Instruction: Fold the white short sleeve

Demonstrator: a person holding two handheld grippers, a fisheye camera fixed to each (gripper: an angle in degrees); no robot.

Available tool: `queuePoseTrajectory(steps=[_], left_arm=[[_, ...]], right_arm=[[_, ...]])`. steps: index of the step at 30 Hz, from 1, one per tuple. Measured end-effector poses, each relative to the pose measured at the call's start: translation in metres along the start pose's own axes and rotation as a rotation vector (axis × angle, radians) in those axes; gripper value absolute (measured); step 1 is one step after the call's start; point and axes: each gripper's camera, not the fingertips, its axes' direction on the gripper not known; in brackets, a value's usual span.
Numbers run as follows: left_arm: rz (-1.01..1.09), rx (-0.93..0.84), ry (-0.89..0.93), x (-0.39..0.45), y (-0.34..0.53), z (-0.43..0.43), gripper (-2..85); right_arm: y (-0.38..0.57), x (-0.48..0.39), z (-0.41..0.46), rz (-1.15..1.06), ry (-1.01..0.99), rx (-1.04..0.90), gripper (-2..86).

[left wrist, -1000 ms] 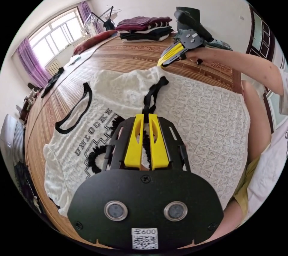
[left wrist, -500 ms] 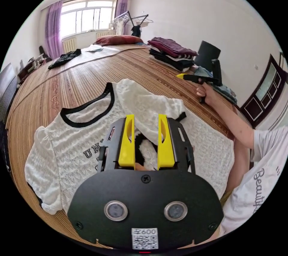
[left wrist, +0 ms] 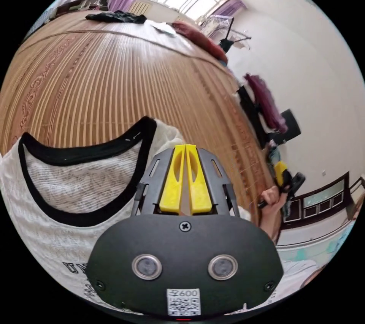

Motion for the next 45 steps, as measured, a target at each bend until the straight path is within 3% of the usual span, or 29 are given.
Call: queuePoseTrajectory(steps=[4, 9, 15, 17, 23, 29, 34, 36, 39, 45], left_arm=[[-0.058, 0.065, 0.137, -0.021, -0.006, -0.015, 0.4], [-0.133, 0.32, 0.388, -0.045, -0.008, -0.065, 1.5], [0.068, 0.054, 0.01, 0.001, -0.048, -0.057, 7.6], [0.096, 0.049, -0.041, 0.014, -0.052, -0.048, 7.7], [0.169, 0.092, -0.024, 0.05, -0.065, -0.045, 5.3], [0.168, 0.166, -0.018, 0.074, -0.087, -0.065, 7.5], [0.101, 0.005, 0.08, 0.089, -0.143, -0.045, 8.8], [0.151, -0.168, -0.059, 0.113, -0.179, -0.02, 9.1], [0.254, -0.281, -0.242, 0.143, -0.211, 0.004, 9.2], [0.34, -0.501, -0.202, 0.163, -0.263, 0.038, 6.2]], right_arm=[[-0.002, -0.026, -0.007, 0.0, -0.006, -0.022, -0.9], [0.002, -0.066, -0.015, -0.061, -0.033, -0.048, -0.9], [0.01, -0.118, -0.015, -0.204, -0.172, -0.123, -0.8], [0.011, -0.12, -0.025, -0.177, -0.193, -0.091, -0.8], [0.015, -0.118, -0.046, -0.081, -0.235, 0.007, -0.8], [0.011, -0.134, -0.035, -0.088, -0.253, -0.055, -0.8], [0.006, -0.14, -0.015, -0.061, -0.334, -0.143, -0.8], [0.004, -0.144, -0.002, -0.052, -0.334, -0.203, -0.8], [0.002, -0.153, 0.008, -0.076, -0.381, -0.247, -0.8], [-0.002, -0.157, 0.019, -0.027, -0.256, -0.254, -0.8]])
